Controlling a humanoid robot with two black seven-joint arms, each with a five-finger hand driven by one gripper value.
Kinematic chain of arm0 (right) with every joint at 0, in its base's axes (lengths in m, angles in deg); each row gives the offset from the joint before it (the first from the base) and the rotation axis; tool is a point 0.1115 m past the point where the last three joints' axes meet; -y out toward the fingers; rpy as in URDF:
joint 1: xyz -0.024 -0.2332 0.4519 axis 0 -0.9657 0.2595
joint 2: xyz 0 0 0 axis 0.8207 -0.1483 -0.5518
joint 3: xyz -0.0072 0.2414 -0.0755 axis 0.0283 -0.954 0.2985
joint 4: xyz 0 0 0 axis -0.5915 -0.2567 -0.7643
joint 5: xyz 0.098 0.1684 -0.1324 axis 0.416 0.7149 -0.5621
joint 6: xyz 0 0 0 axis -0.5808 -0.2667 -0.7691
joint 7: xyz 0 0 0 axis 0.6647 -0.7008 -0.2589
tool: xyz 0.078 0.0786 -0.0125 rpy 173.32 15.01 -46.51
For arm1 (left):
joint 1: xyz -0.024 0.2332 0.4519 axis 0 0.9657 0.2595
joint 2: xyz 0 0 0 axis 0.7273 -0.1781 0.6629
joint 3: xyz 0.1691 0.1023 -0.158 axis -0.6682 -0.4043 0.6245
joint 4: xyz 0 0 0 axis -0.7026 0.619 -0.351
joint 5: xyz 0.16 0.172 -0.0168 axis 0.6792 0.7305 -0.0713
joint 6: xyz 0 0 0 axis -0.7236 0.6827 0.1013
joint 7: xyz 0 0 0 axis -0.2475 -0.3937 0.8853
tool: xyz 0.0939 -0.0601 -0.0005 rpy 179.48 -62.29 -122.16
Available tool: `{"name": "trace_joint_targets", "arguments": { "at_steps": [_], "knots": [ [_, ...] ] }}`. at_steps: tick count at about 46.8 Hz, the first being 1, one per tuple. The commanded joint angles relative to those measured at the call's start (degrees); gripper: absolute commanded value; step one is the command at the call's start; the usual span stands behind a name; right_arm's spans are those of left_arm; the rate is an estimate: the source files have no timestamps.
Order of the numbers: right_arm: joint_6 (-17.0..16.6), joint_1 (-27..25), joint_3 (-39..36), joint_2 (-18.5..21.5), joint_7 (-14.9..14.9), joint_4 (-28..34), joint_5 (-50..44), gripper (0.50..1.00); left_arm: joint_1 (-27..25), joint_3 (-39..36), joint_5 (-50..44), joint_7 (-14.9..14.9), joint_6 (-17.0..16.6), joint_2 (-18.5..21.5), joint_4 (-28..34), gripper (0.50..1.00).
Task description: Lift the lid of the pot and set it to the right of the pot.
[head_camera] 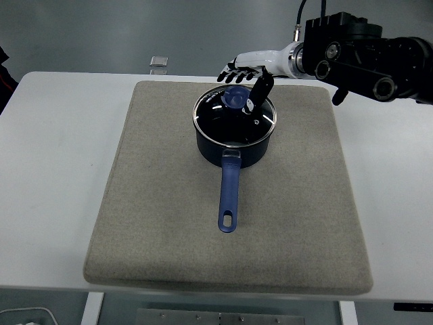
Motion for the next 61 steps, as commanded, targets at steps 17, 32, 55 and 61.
{"name": "trace_joint_targets", "arguments": {
  "at_steps": [17, 32, 55, 61],
  "knots": [
    [-0.15, -0.1, 0.14, 1.23, 0.0, 0.01, -0.7, 0.832, 0.0, 0.0, 0.0, 0.0, 0.0, 0.0, 0.0, 1.0],
    [-0.15, -0.1, 0.41, 1.23, 0.0, 0.01, -1.41, 0.78, 0.0, 0.0, 0.0, -0.09, 0.0, 0.0, 0.0, 1.0],
    [-0.15, 0.87, 1.2, 1.06, 0.0, 0.01, -1.41, 0.807, 0.0, 0.0, 0.0, 0.0, 0.0, 0.0, 0.0, 1.0],
    [-0.24, 0.95, 1.46, 0.79, 0.0, 0.01, -1.41, 0.819, 0.0, 0.0, 0.0, 0.0, 0.0, 0.0, 0.09, 1.0]
  ]
}}
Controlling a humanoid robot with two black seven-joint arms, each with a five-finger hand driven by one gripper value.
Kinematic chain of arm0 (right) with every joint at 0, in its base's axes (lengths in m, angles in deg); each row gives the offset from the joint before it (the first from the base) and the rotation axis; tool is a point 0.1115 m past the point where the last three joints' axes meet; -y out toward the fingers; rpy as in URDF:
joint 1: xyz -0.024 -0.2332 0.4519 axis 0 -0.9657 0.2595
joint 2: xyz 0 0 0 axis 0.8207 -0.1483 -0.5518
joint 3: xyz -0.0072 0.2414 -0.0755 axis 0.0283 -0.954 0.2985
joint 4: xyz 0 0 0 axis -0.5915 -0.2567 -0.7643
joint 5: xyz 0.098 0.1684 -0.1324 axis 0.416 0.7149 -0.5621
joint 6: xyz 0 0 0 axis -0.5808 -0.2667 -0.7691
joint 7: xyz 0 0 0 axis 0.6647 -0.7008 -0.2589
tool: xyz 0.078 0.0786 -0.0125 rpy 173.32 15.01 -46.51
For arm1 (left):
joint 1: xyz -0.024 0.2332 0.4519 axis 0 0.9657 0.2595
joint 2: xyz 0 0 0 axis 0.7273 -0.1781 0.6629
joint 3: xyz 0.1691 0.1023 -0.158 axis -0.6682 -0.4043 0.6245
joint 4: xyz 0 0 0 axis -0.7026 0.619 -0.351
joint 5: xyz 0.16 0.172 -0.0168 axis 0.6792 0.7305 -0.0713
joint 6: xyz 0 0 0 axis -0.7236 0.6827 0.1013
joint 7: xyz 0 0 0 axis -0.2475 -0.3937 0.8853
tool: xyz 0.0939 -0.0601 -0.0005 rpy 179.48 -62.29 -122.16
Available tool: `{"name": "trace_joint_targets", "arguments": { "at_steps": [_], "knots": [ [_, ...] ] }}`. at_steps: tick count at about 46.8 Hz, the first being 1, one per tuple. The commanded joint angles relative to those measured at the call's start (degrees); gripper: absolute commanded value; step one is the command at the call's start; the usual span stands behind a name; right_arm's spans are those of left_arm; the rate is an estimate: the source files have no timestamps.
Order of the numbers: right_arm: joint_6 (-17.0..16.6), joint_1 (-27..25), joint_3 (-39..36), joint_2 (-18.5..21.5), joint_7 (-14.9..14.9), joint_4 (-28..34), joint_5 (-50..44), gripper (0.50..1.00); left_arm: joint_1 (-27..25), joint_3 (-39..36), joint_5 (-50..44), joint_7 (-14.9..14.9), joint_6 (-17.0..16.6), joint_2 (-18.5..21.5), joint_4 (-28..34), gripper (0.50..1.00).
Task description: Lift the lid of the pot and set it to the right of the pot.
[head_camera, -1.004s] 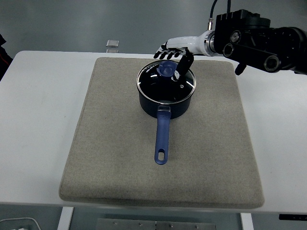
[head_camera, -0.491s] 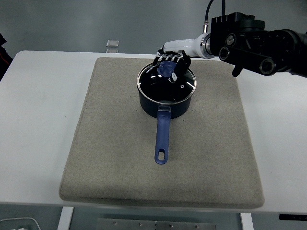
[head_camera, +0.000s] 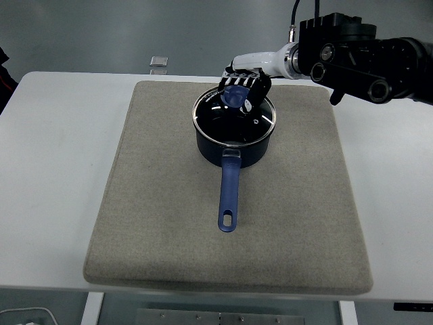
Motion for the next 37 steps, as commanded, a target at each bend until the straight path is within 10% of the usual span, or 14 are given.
{"name": "trace_joint_targets", "arguments": {
  "at_steps": [1, 37],
  "knots": [
    [-0.03, -0.02, 0.08, -0.06, 0.0, -0.01, 0.02, 0.819, 0.0, 0.0, 0.0, 0.01, 0.0, 0.0, 0.0, 1.0],
    [-0.47, 0.15, 0.25, 0.03, 0.0, -0.01, -0.07, 0.607, 0.0, 0.0, 0.0, -0.08, 0.0, 0.0, 0.0, 1.0]
  ]
}}
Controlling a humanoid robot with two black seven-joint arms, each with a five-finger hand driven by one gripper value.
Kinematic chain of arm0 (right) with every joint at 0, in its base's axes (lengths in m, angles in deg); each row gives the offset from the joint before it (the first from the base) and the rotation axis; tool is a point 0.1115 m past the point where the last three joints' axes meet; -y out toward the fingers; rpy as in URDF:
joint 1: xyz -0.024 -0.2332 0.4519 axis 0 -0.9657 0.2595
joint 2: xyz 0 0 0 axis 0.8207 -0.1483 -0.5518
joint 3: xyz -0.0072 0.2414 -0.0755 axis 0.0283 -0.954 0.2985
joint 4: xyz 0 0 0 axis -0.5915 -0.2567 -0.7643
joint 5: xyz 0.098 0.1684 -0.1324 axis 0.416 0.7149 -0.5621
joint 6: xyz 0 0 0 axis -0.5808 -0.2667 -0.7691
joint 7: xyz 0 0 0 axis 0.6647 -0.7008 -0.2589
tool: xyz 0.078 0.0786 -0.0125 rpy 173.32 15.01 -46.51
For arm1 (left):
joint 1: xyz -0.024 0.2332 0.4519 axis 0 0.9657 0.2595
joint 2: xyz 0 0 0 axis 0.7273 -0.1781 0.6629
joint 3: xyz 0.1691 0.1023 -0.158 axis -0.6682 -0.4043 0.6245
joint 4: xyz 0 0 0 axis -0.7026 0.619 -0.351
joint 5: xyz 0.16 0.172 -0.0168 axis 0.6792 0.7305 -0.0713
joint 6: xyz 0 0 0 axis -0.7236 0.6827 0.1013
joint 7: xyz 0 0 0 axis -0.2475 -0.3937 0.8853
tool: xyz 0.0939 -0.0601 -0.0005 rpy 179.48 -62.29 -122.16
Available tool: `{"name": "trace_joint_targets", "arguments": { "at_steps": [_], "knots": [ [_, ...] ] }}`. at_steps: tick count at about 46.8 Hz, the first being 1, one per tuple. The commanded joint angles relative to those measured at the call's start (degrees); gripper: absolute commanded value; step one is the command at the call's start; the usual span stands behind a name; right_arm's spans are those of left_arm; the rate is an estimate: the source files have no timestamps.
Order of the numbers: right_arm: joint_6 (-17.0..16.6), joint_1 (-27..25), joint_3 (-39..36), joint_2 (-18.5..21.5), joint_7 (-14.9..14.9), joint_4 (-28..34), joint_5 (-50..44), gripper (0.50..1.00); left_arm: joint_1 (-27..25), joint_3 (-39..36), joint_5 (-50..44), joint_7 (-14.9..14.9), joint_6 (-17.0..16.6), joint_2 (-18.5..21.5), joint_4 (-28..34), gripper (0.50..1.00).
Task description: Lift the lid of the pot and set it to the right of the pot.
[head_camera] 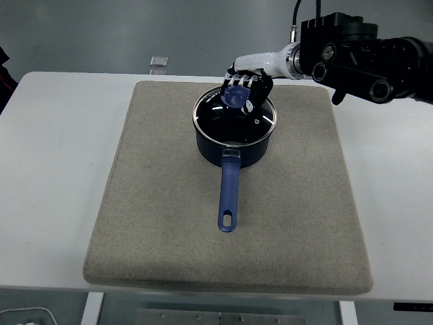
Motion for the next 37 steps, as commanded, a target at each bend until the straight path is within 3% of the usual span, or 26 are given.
{"name": "trace_joint_targets", "arguments": {
  "at_steps": [1, 8, 23, 37],
  "knots": [
    [0.0, 0.21, 0.0, -0.04, 0.0, -0.01, 0.0, 0.597, 0.0, 0.0, 0.0, 0.0, 0.0, 0.0, 0.0, 1.0],
    [-0.09, 1.17, 0.0, -0.12, -0.09, -0.01, 0.09, 0.545, 0.0, 0.0, 0.0, 0.0, 0.0, 0.0, 0.0, 1.0],
    [-0.53, 3.19, 1.41, -1.18, -0.09, -0.01, 0.26, 0.533, 0.0, 0.0, 0.0, 0.01, 0.0, 0.0, 0.0, 1.0],
    [-3.25, 4.34, 1.67, -6.53, -0.17, -0.01, 0.18, 0.509, 0.0, 0.0, 0.0, 0.01, 0.0, 0.0, 0.0, 1.0]
  ]
}}
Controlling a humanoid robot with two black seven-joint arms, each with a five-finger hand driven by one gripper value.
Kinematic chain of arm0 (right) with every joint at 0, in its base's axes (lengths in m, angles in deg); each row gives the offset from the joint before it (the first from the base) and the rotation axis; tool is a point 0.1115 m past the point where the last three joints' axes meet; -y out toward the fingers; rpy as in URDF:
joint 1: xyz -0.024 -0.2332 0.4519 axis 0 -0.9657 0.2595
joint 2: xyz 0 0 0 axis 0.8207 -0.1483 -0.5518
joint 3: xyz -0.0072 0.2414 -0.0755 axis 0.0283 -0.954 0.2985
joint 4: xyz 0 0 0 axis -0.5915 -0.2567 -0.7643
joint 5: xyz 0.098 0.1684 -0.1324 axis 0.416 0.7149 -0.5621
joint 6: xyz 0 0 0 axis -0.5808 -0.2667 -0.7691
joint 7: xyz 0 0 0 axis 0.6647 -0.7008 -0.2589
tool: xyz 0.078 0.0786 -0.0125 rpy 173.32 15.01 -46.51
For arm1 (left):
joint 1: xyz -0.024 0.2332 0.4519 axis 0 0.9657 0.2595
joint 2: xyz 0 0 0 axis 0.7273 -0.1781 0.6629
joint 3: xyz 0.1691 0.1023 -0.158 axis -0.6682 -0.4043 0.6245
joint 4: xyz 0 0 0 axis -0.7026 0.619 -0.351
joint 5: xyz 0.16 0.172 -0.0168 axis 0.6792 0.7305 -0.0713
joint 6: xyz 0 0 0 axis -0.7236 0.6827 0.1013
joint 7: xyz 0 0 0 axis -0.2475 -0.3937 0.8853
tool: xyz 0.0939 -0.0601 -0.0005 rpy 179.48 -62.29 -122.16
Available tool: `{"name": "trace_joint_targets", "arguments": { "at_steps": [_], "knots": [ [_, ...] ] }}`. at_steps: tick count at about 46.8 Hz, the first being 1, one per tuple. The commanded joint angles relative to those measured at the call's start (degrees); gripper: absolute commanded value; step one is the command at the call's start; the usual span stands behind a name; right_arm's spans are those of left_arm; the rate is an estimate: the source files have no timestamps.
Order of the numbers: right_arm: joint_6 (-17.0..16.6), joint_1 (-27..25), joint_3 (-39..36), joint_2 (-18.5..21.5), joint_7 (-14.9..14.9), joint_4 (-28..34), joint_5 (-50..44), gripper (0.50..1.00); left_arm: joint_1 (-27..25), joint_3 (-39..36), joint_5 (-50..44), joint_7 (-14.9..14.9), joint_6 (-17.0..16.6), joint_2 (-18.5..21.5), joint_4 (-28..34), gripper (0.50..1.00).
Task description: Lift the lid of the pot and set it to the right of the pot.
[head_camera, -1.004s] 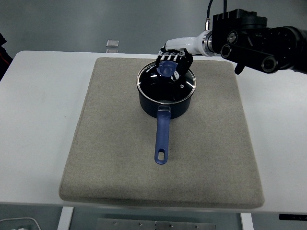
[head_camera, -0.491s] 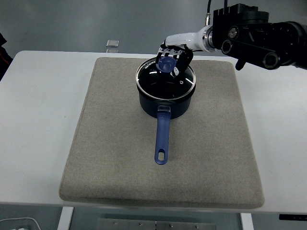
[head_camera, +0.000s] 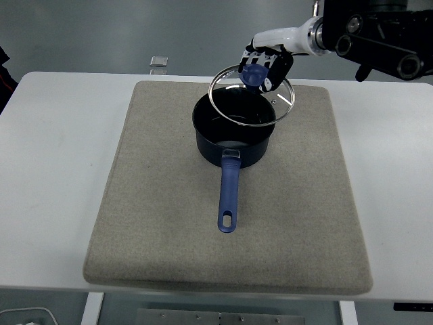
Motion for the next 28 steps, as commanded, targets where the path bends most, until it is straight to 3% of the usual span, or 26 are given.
{"name": "trace_joint_targets", "arguments": {
  "at_steps": [1, 28],
  "knots": [
    [-0.62, 0.01, 0.02, -1.71, -0.08, -0.01, -0.1, 0.509, 0.01, 0.0, 0.0, 0.01, 0.0, 0.0, 0.0, 1.0],
    [-0.53, -5.0, 0.73, -9.27, -0.43, -0.01, -1.68, 0.509, 0.01, 0.0, 0.0, -0.08, 0.0, 0.0, 0.0, 1.0]
  ]
}}
